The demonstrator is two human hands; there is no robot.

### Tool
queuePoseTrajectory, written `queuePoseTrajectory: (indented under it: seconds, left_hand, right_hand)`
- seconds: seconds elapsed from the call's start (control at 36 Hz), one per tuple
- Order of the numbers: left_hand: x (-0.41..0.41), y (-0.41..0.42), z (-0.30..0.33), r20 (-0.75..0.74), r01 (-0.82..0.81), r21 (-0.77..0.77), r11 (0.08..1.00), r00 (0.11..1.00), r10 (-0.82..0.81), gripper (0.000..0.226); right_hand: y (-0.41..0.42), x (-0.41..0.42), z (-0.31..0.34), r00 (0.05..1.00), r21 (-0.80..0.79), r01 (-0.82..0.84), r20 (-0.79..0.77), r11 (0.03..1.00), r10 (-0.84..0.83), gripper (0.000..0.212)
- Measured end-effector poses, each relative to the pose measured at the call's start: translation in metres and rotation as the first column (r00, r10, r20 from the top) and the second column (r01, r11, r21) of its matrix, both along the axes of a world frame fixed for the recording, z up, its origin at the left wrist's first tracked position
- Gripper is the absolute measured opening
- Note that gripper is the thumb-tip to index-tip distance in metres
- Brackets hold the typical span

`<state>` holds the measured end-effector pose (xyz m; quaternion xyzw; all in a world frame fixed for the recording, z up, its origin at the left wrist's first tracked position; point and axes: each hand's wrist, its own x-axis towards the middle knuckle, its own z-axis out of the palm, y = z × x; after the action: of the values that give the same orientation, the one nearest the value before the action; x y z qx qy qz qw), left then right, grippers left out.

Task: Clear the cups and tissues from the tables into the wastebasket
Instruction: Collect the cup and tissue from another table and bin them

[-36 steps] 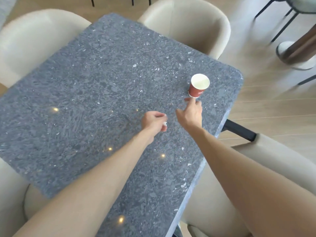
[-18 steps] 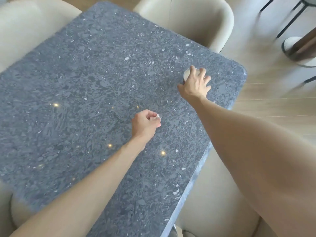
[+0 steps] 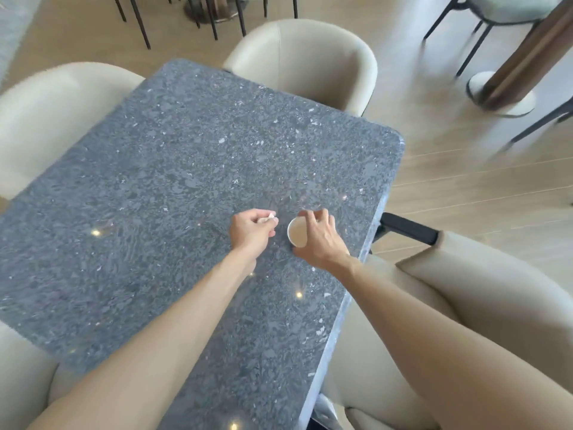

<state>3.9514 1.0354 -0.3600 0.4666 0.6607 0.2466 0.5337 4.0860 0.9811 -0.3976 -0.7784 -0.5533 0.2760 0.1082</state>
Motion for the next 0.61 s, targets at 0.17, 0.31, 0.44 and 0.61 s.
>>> queuePoseTrajectory:
  seconds: [0.17, 0.31, 0.44, 0.61]
  left_hand:
    - [-0.004, -0.024, 0.022, -0.008, 0.148, -0.073, 0.986, 0.989, -0.149, 0.017]
    - [0.008, -0.056, 0.043, 0.045, 0.342, -0.026, 0.939, 0.939, -0.341, 0.016]
    - [0.026, -0.097, 0.066, 0.073, 0.516, 0.049, 0.855, 0.852, -0.518, 0.021]
    - [0.054, -0.177, 0.100, 0.114, 0.660, 0.106, 0.743, 0.735, -0.669, 0.020]
  right_hand:
    - [-0.045, -0.003, 0.040, 0.972, -0.020, 0.201, -0.119, 0.979, -0.202, 0.082]
    - [-0.090, -0.015, 0.074, 0.924, 0.074, 0.376, -0.101, 0.924, -0.368, 0.083]
    - [-0.144, -0.024, 0.105, 0.855, 0.143, 0.518, -0.107, 0.843, -0.507, 0.076]
    - [-0.236, -0.021, 0.138, 0.688, 0.145, 0.725, -0.136, 0.673, -0.713, 0.081]
